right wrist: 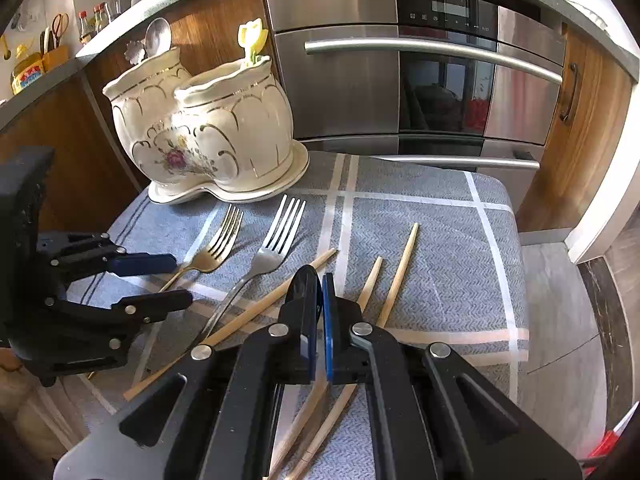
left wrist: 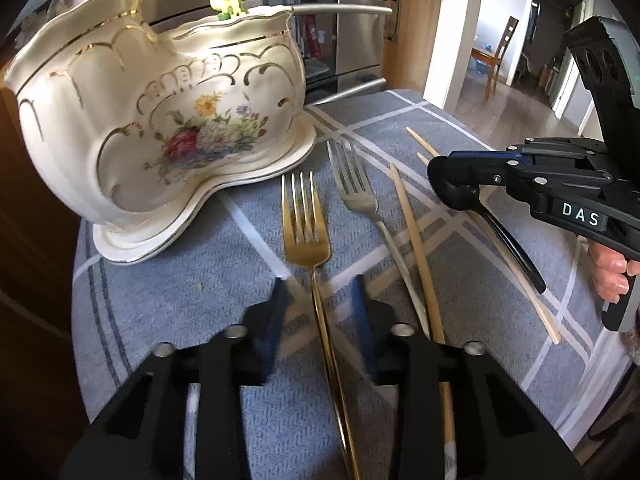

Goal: Organize utensils
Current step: 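Grasp the gold fork with the left tool while the right tool grasps the silver fork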

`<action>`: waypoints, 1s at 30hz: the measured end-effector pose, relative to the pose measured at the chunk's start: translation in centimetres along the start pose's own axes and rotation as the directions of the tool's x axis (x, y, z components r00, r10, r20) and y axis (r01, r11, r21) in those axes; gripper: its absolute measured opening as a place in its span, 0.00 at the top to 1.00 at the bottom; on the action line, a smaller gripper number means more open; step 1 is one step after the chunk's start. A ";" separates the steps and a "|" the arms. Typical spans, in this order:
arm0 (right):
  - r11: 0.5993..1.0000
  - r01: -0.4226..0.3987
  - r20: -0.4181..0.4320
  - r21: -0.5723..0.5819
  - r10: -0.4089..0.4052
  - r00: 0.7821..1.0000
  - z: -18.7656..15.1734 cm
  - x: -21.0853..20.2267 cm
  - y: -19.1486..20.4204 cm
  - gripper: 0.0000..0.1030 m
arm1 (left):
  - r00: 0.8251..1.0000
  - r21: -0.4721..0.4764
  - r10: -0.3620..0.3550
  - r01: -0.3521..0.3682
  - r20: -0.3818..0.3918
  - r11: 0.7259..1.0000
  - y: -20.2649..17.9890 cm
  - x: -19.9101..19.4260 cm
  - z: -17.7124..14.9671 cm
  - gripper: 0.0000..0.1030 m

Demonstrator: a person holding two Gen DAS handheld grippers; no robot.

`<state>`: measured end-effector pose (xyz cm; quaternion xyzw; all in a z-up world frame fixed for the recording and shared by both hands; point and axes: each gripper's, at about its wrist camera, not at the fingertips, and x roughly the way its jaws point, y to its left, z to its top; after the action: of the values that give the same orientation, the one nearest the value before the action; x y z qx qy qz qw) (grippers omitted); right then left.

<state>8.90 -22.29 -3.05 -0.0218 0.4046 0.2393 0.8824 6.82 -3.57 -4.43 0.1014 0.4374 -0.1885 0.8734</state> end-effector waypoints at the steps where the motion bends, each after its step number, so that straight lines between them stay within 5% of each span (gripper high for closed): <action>1: 1.000 -0.002 0.000 0.000 0.002 1.000 0.0 0.0 0.0 0.97 | 1.000 0.011 0.012 -0.012 -0.001 1.000 -0.1 0.1 0.1 0.79; 16: 1.000 -0.008 0.053 0.004 0.008 0.999 0.1 -0.9 0.1 0.98 | 0.999 -0.006 0.032 -0.032 0.014 0.999 0.6 -0.2 0.5 0.95; 23: 0.999 -0.023 0.098 0.022 0.021 0.995 0.3 -1.7 -0.1 0.97 | 0.993 -0.051 0.014 -0.008 0.118 0.999 2.0 -3.7 0.5 0.95; 30: 0.999 -0.045 0.197 0.030 0.038 0.980 0.8 -3.1 0.3 0.97 | 0.966 -0.055 0.000 0.015 0.260 0.998 2.5 -8.2 0.4 0.95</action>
<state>7.57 -23.07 -0.21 0.0255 0.3198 0.2517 0.9131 3.67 0.58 2.42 0.0494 0.3249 -0.1911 0.9249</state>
